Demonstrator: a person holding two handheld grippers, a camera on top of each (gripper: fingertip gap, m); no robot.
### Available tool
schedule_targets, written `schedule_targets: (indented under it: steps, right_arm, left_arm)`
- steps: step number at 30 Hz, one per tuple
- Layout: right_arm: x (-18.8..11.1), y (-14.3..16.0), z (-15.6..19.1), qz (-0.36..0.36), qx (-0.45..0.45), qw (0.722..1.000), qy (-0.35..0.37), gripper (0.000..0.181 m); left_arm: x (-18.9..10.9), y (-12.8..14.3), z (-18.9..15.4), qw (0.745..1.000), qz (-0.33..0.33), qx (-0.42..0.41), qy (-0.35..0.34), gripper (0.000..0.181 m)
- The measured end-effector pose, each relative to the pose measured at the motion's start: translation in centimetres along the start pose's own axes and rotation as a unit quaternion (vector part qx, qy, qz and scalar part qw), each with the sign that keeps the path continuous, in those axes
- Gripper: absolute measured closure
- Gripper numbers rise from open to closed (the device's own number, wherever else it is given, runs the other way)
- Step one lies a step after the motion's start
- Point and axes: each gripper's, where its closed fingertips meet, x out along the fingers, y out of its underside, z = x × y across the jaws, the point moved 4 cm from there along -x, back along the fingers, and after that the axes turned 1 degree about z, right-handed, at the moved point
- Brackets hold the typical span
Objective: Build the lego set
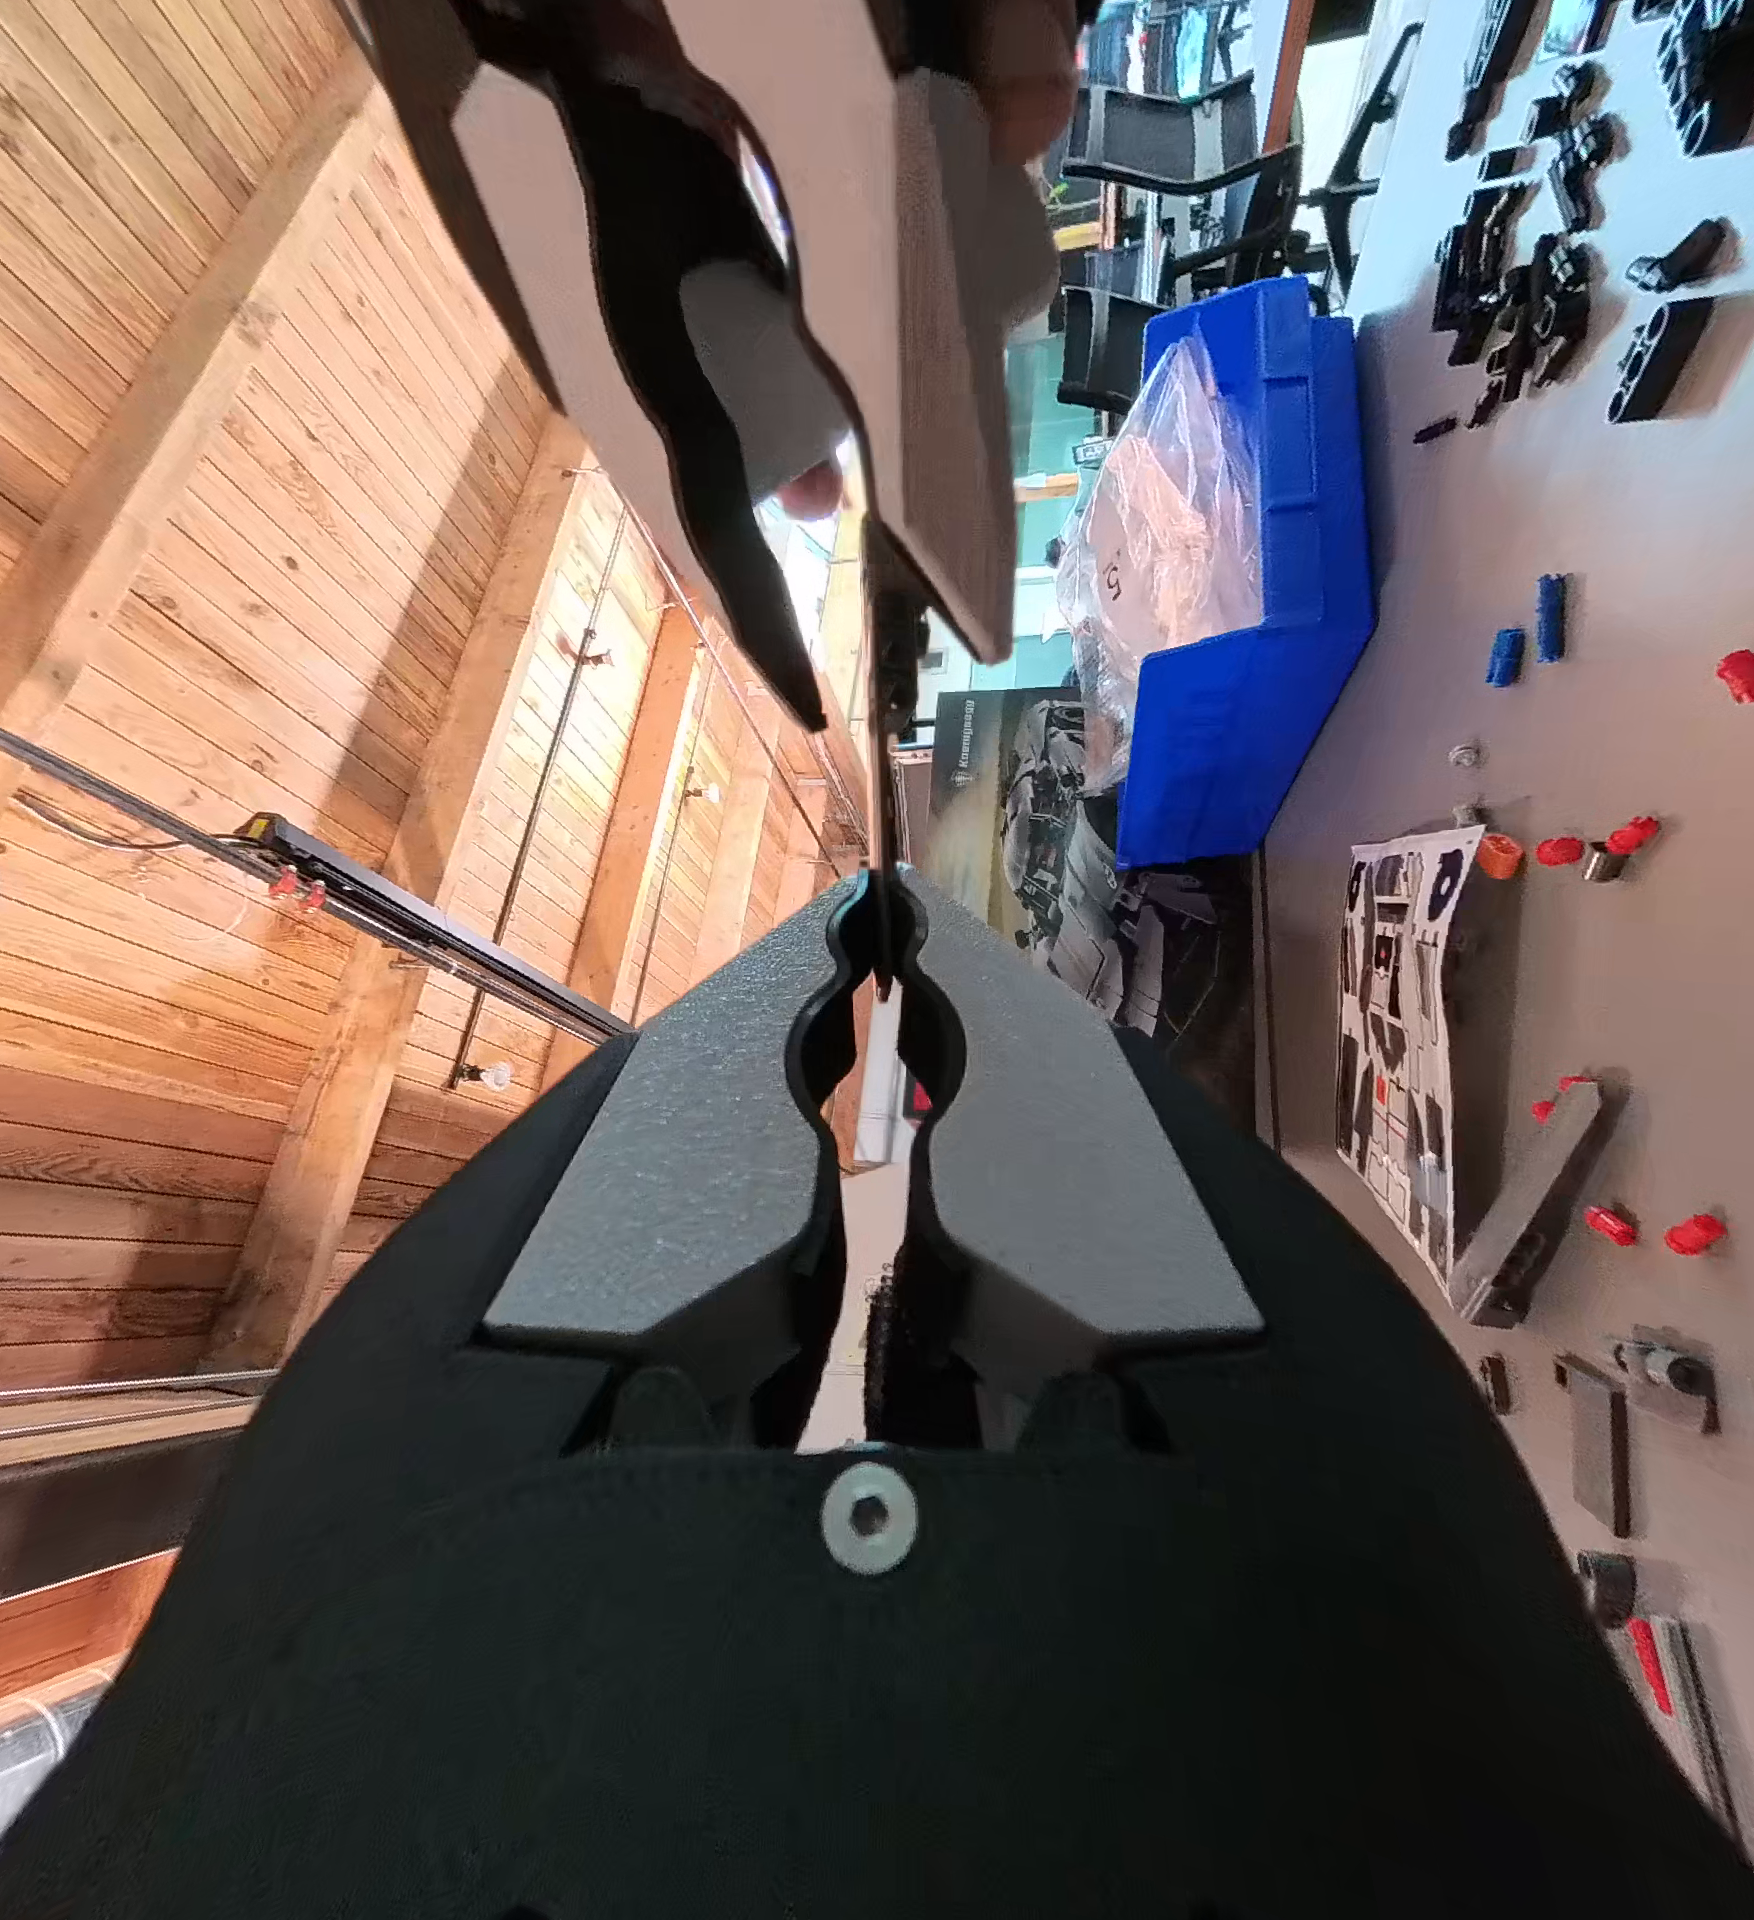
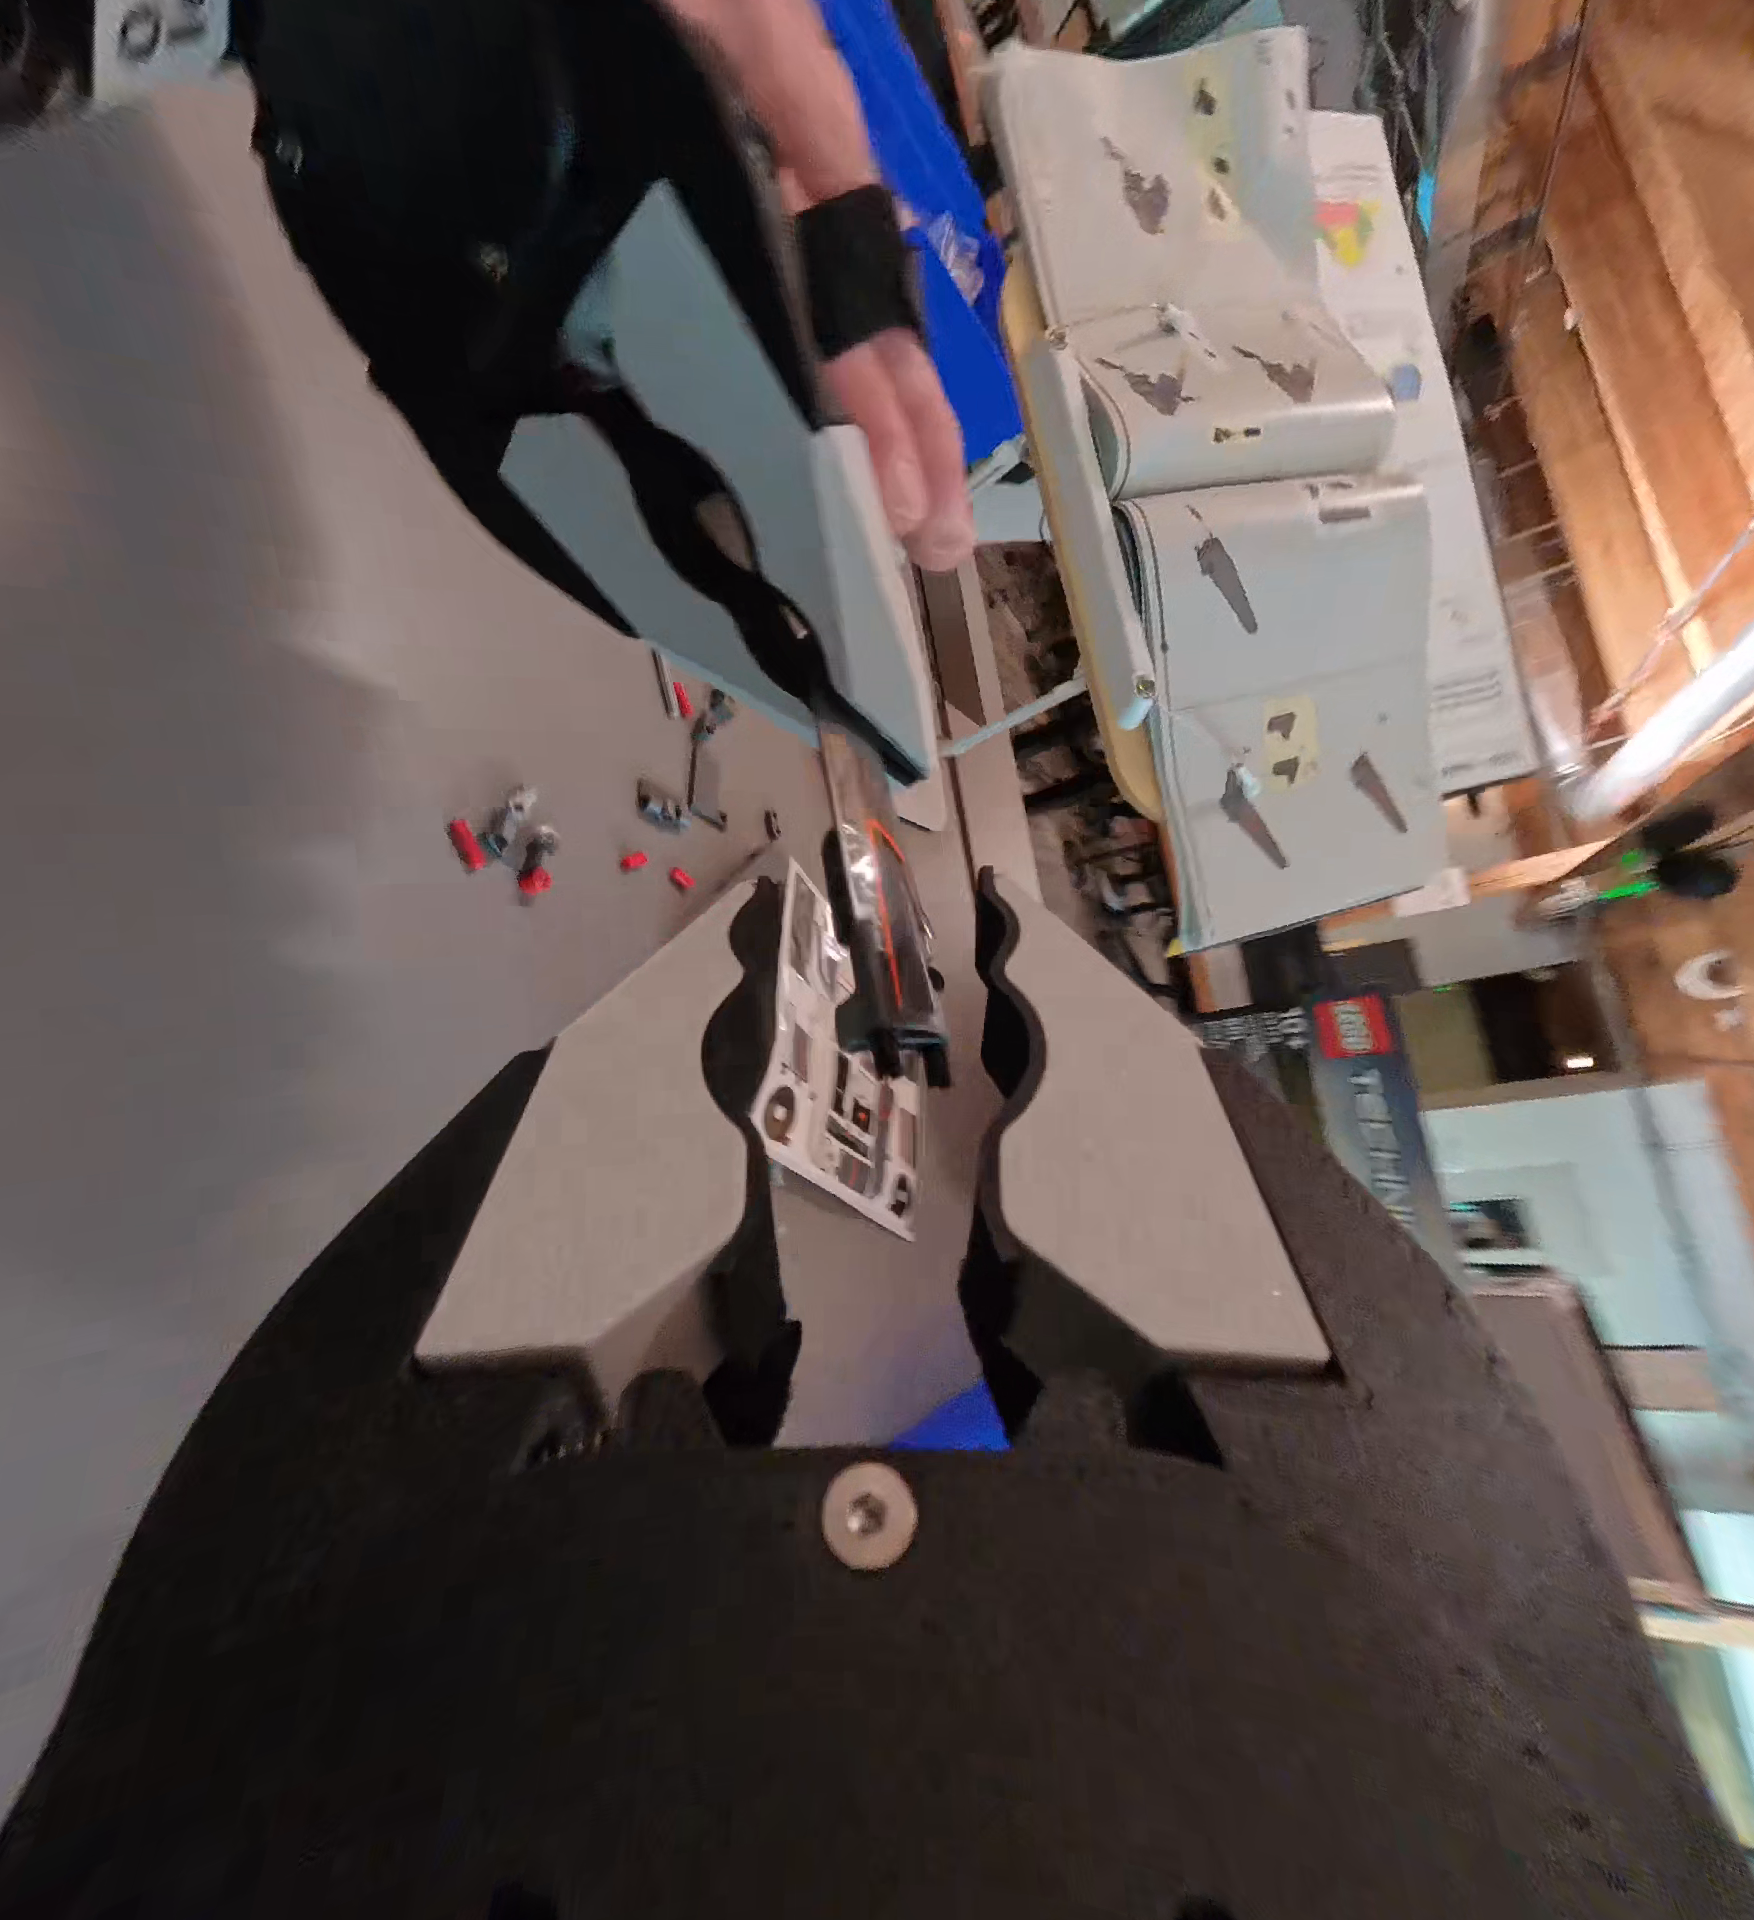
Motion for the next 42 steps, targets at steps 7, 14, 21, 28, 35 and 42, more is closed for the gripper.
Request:
schedule_targets:
  steps: [7,14,21,28,35,42]
  right_arm:
    - [0.5,0.3,0.3,0.075,-0.093,0.992,0.045,0.170]
    - [0.6,1.8,0.4,0.109,-0.083,0.990,0.017,0.168]
    - [0.1,0.8,-0.2,0.101,-0.062,0.992,0.035,0.140]
    - [1.1,1.5,1.1,0.121,-0.066,0.990,-0.008,0.169]
    - [1.8,0.7,1.9,0.121,-0.099,0.988,0.003,0.157]
    - [0.7,2.4,0.9,0.139,-0.066,0.988,-0.006,0.167]
  left_arm:
    - [0.0,-0.2,0.1,1.000,0.009,-0.008,0.007,0.181]
    - [-0.1,-0.8,-0.4,1.000,0.003,-0.003,0.019,0.181]
    - [0.1,-0.5,-0.7,1.000,0.008,-0.006,0.025,0.181]
    - [0.2,-0.7,-1.4,0.999,0.008,0.004,0.036,0.181]
    - [0.2,-0.6,-1.3,0.999,0.012,0.003,0.038,0.181]
    - [0.2,-0.7,-1.5,0.999,0.007,-0.003,0.040,0.181]
